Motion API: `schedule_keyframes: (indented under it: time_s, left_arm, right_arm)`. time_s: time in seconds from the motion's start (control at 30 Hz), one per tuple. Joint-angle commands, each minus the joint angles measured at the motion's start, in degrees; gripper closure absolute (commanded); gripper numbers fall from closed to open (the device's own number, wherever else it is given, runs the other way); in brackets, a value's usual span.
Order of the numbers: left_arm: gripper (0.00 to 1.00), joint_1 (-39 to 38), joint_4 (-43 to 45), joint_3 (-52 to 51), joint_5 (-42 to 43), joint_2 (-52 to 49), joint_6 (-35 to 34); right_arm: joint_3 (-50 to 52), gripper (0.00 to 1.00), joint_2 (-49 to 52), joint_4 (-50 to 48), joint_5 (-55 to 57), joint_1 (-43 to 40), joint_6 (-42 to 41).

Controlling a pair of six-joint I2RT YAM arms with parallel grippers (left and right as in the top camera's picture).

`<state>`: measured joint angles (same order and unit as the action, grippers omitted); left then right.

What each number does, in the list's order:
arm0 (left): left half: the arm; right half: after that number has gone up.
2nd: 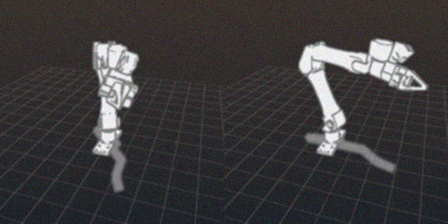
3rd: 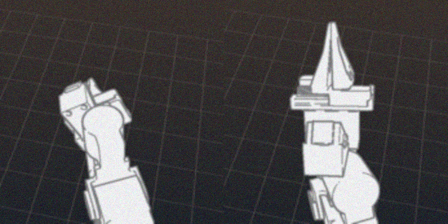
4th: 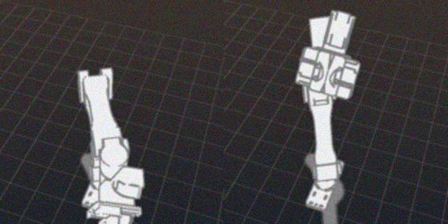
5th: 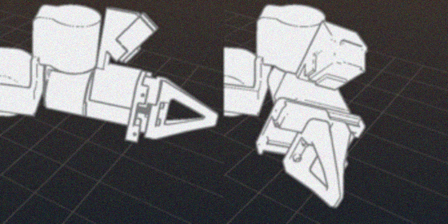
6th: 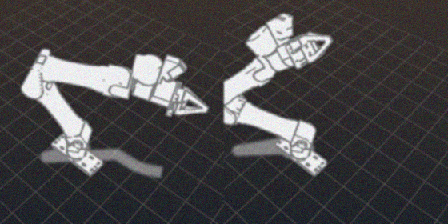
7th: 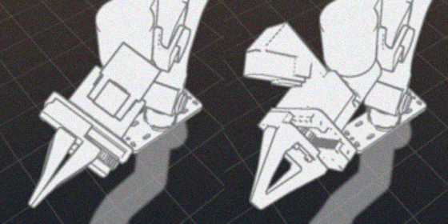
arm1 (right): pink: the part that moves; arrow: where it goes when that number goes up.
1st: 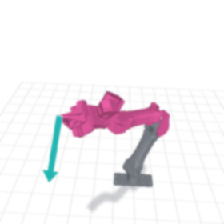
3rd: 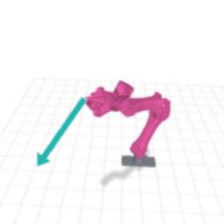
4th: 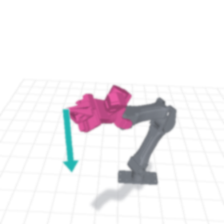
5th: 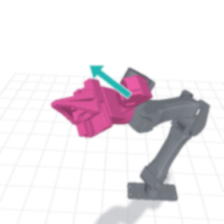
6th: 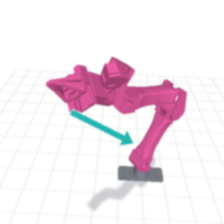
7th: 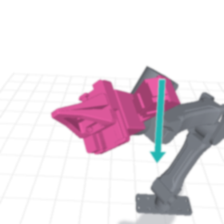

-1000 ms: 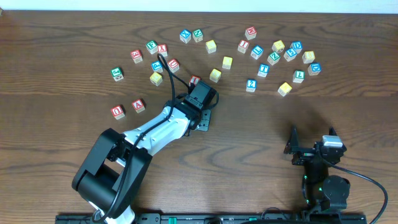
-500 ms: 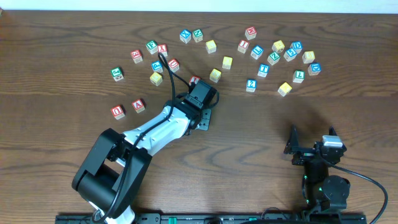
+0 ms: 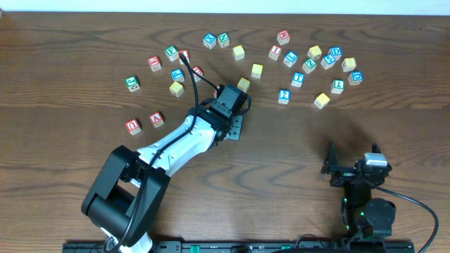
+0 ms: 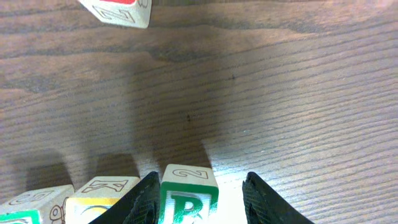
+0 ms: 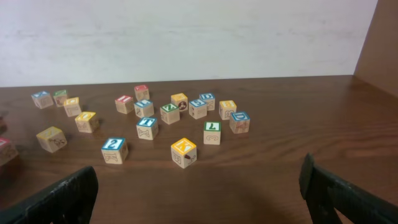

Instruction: Spell out ROBOT

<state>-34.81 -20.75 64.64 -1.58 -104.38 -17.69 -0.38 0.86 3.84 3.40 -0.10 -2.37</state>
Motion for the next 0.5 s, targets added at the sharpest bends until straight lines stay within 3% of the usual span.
schedule_keyframes:
  time_s: [0.0,0.47]
  left_arm:
    - [0.57,0.0,-0.2,2.0,-1.6,0.5,1.4]
    - [0.57,0.4,-4.5,11.3,-7.1,0.9,5.1]
  right_arm:
    - [0.1,0.01,-0.2,0.2,0.1,0.2,-0.4]
    - [0.1,0.01,-0.2,0.2,0.1,0.2,-0.4]
